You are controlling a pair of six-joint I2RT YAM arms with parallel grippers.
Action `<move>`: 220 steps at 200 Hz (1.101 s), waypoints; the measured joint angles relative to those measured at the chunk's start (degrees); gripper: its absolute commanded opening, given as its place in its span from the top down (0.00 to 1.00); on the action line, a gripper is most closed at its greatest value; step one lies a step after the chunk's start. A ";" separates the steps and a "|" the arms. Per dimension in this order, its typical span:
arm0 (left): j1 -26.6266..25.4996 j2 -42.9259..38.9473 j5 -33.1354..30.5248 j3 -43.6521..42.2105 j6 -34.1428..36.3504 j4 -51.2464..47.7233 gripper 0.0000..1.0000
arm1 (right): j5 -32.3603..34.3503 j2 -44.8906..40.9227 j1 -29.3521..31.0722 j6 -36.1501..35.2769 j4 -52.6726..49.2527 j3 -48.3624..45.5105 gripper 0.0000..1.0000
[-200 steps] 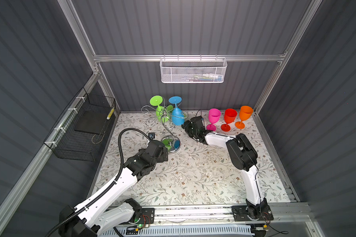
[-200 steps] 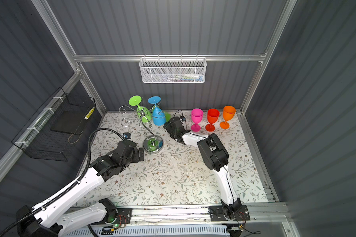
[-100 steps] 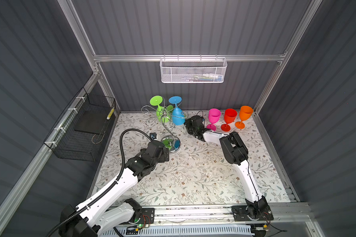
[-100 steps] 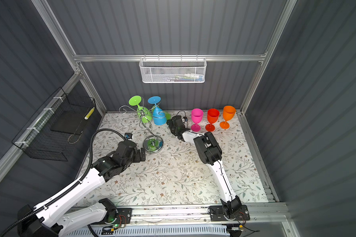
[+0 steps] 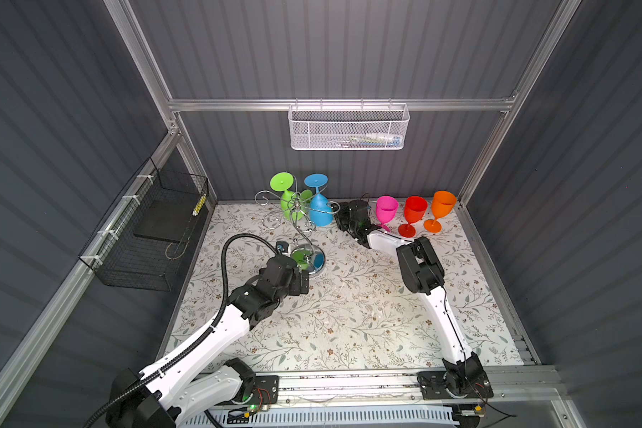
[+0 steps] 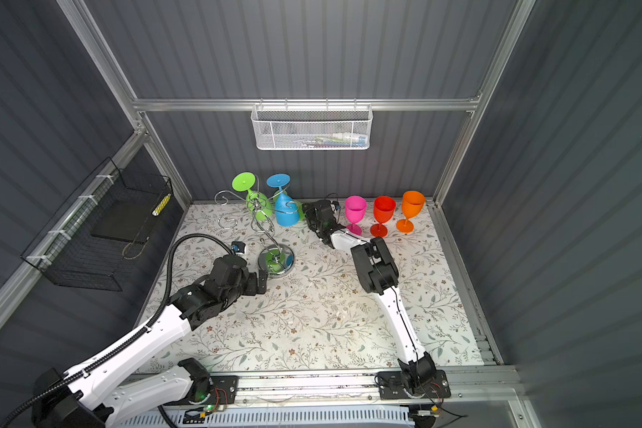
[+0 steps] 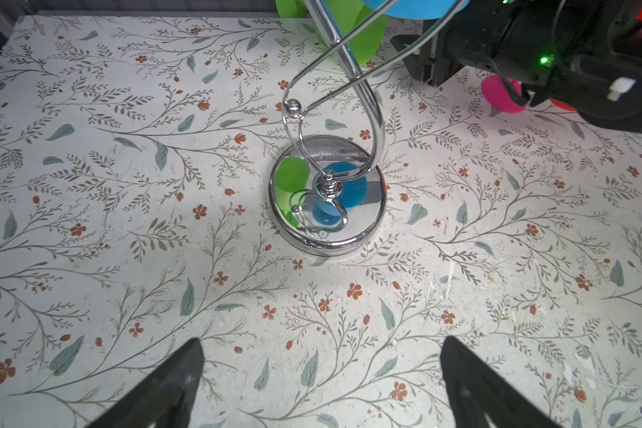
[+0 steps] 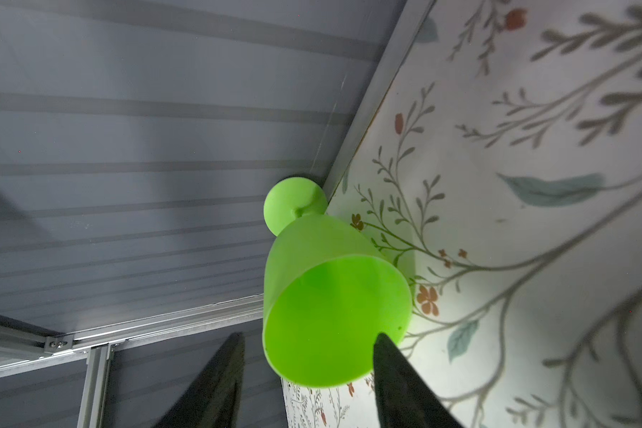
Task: Take the wine glass off the wine glass rack
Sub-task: 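Close the right gripper on the bowl of the lower green glass, then lift the green glass off the rack with the right gripper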
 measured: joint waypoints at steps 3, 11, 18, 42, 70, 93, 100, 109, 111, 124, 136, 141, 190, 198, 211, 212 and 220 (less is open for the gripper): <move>0.00 0.09 0.15 0.00 0.09 0.15 0.00 | -0.11 0.22 0.00 0.17 0.00 0.33 0.44; 0.00 0.35 0.59 0.00 0.33 0.57 0.00 | -0.33 0.92 0.00 0.55 -0.09 1.09 0.44; 0.00 0.55 0.92 -0.02 0.57 0.85 0.00 | -0.50 1.64 0.02 0.81 -0.11 1.95 0.44; 0.00 0.76 1.73 -0.22 0.94 1.55 0.00 | -1.14 3.65 0.00 1.73 -0.20 3.80 0.44; 0.00 0.74 2.21 -0.55 1.09 2.21 0.00 | -1.49 5.11 0.00 2.64 -0.44 5.49 0.44; 0.00 0.31 2.51 -0.76 1.11 2.21 0.00 | -1.62 5.86 -0.07 3.17 -0.39 7.10 0.44; 0.00 0.00 2.58 -0.76 1.11 2.23 0.00 | -1.62 5.86 -0.07 3.39 -0.35 7.28 0.44; 0.00 -0.44 2.58 -0.76 1.11 2.23 0.00 | -1.64 5.86 -0.09 3.61 -0.24 7.63 0.45; 0.00 -0.55 2.58 -0.76 1.11 2.23 0.01 | -1.64 5.86 -0.09 3.67 -0.24 7.72 0.45; 0.00 -0.96 2.58 -0.76 1.11 2.25 0.01 | -1.62 5.86 -0.11 4.04 -0.04 8.24 0.45; 0.00 -1.05 2.58 -0.76 1.11 2.25 0.01 | -1.62 5.86 -0.11 4.24 0.11 8.59 0.45; 0.00 -1.03 2.58 -0.76 1.11 2.25 0.01 | -1.64 5.86 -0.11 4.26 0.09 8.74 0.45; 0.00 -1.03 2.58 -0.76 1.11 2.32 0.01 | -1.66 8.24 -0.11 4.68 -0.35 13.75 0.47; 0.00 -1.03 2.58 -0.76 1.11 2.32 0.01 | -1.68 8.90 -0.11 4.66 -0.79 14.99 0.48; 0.00 -1.05 2.58 -0.76 1.11 2.40 0.01 | -1.68 10.23 -0.09 4.70 -1.42 17.07 0.48; 0.00 -1.05 2.58 -0.76 1.11 2.40 0.01 | -1.68 10.29 -0.09 4.70 -1.42 17.16 0.48; 0.00 -1.05 2.58 -0.76 1.11 2.43 0.01 | -1.70 10.88 -0.09 4.87 -1.66 18.05 0.49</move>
